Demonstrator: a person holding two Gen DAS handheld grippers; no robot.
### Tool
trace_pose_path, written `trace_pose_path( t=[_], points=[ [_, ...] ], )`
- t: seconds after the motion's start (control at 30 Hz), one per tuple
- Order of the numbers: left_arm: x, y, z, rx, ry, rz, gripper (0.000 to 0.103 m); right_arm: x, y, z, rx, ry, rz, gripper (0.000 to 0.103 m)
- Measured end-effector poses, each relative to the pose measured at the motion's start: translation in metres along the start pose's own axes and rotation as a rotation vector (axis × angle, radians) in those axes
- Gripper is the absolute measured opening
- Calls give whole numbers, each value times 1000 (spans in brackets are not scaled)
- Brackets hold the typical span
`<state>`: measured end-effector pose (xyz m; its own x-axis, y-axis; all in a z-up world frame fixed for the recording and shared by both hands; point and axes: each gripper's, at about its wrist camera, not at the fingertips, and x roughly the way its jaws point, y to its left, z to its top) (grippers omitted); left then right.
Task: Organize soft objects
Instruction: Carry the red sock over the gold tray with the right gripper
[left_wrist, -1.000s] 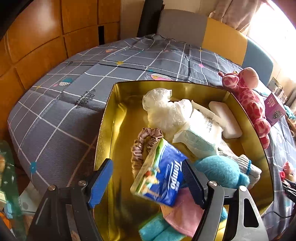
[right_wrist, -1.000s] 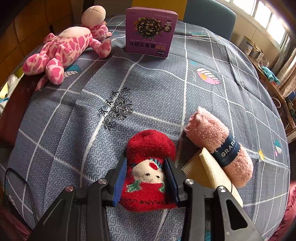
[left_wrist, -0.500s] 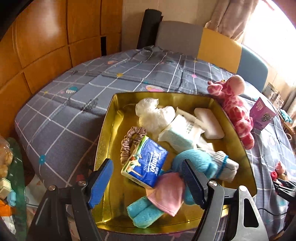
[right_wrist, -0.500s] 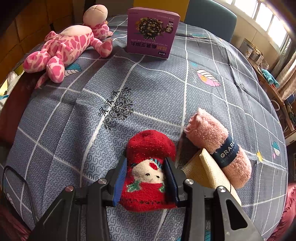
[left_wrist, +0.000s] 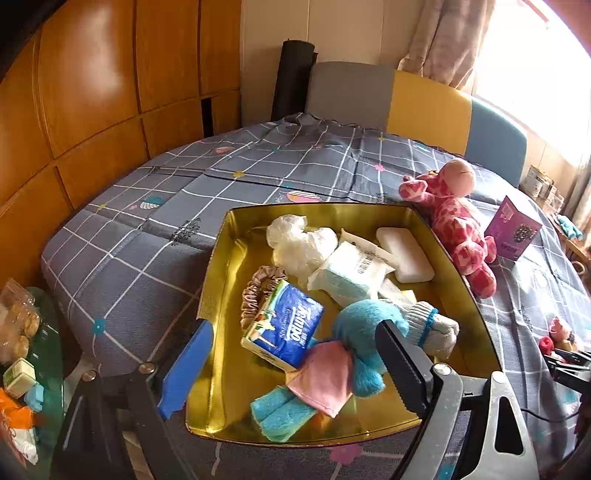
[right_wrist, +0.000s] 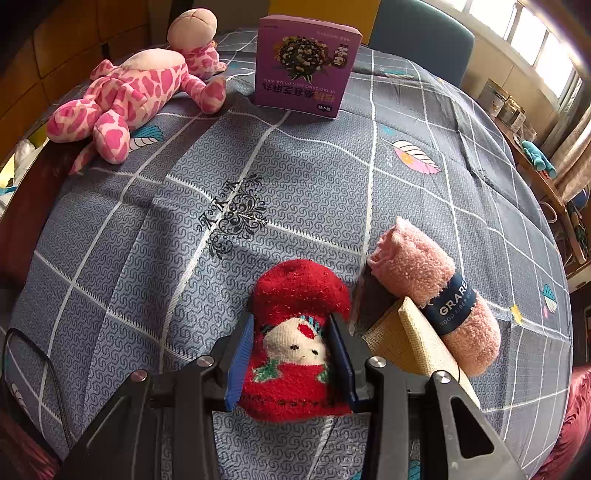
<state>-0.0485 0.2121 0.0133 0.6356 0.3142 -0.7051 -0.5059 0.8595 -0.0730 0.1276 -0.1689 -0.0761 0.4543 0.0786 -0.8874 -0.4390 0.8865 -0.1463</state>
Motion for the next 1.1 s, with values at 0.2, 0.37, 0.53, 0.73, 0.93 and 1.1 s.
trace_pose_path(
  t=[0.2, 0.37, 0.53, 0.73, 0.93, 1.1],
  points=[
    [-2, -3, -3, -13, 0, 4, 97, 1, -2, 2, 16, 6, 0, 40],
    [1, 0, -5, -33, 16, 18, 98, 0, -3, 4, 40, 3, -9, 34],
    [-1, 3, -6, -38, 7, 20, 102, -8, -6, 6, 88, -12, -6, 23],
    [-2, 5, -6, -43, 9, 0, 103, -11, -3, 7, 113, -19, 6, 17],
    [-2, 6, -5, -47, 6, 6, 103, -28, -2, 10, 163, -67, 60, 12],
    [-2, 6, -5, -43, 6, 17, 103, -43, 9, 16, 157, -106, 96, 11]
  ],
)
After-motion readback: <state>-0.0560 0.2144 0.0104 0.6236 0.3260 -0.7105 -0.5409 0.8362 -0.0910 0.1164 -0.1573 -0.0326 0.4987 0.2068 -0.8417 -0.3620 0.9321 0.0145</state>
